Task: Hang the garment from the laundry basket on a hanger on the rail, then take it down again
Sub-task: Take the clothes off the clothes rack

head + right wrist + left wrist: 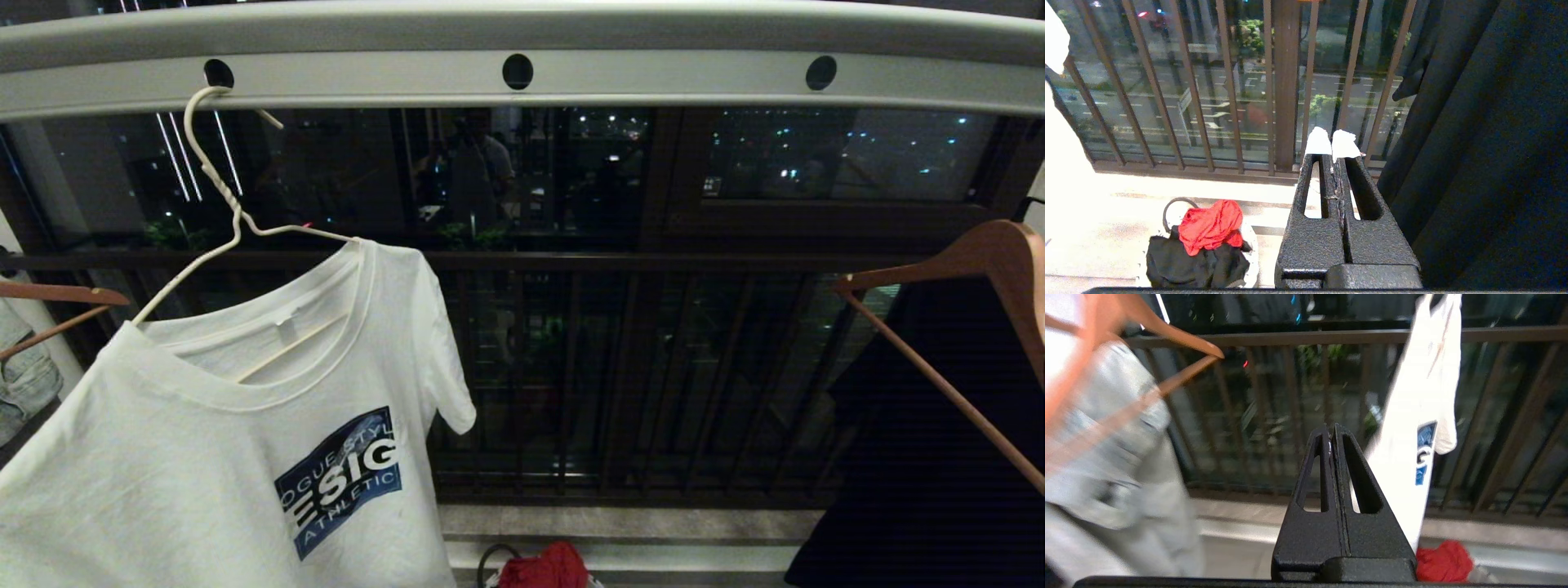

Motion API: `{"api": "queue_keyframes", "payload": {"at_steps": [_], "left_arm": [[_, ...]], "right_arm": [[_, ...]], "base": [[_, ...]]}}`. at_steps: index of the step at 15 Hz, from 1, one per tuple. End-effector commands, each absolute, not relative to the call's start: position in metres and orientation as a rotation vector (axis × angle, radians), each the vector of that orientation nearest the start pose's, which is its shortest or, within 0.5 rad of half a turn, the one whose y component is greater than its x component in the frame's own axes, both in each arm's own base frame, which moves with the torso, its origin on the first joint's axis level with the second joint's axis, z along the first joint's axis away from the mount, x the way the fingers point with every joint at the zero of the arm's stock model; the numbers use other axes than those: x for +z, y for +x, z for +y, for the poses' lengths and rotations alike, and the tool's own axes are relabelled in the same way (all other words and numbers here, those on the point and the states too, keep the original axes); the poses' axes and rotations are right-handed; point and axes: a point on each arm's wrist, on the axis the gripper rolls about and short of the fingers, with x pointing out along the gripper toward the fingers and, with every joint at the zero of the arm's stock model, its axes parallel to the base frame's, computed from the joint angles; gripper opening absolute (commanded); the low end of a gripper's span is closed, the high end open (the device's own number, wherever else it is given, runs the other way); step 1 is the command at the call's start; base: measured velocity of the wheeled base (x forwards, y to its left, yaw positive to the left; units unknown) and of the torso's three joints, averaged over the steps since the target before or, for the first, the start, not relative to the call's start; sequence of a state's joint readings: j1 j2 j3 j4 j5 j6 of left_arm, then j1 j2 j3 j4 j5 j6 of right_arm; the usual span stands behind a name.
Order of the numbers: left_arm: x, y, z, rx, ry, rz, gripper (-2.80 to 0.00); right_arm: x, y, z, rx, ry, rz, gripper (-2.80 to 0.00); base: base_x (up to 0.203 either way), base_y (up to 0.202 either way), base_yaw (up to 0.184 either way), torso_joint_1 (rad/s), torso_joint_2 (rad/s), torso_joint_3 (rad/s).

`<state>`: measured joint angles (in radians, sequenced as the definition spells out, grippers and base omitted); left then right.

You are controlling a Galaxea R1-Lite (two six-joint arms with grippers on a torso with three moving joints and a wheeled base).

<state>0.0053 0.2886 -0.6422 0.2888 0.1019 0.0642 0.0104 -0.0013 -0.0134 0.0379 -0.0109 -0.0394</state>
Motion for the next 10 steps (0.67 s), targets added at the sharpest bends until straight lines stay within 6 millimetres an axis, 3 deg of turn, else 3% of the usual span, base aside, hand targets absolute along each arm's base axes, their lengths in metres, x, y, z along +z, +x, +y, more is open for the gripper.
{"api": "queue_keyframes", "payload": {"at_steps": [1,5,8,9,10], "left_arm": [[0.28,-0.017,0.002,0.112,0.096,0.049,-2.8],[0.351,0.038,0.001,0.028,0.134,0.18,-2.8],[0.382,0.065,-0.001,-0.05,0.157,0.32,-2.8],[0.386,0.077,-0.002,-0.085,0.162,0.386,0.0],[0.389,0.088,-0.004,-0.131,0.161,0.441,0.0]], "right_arm": [[0.075,-0.024,0.0,0.0,-0.04,0.025,-2.8],[0.075,-0.024,0.0,0.001,-0.04,0.026,-2.8],[0.075,-0.024,0.0,0.0,-0.04,0.025,-2.8],[0.075,-0.024,-0.001,0.0,-0.04,0.025,-2.8],[0.075,-0.024,-0.001,-0.001,-0.04,0.026,-2.8]], "base": [[0.0,0.0,0.0,0.0,0.0,0.0],[0.0,0.0,0.0,0.0,0.0,0.0],[0.0,0.0,0.0,0.0,0.0,0.0],[0.0,0.0,0.0,0.0,0.0,0.0],[0.0,0.0,0.0,0.0,0.0,0.0]]}}
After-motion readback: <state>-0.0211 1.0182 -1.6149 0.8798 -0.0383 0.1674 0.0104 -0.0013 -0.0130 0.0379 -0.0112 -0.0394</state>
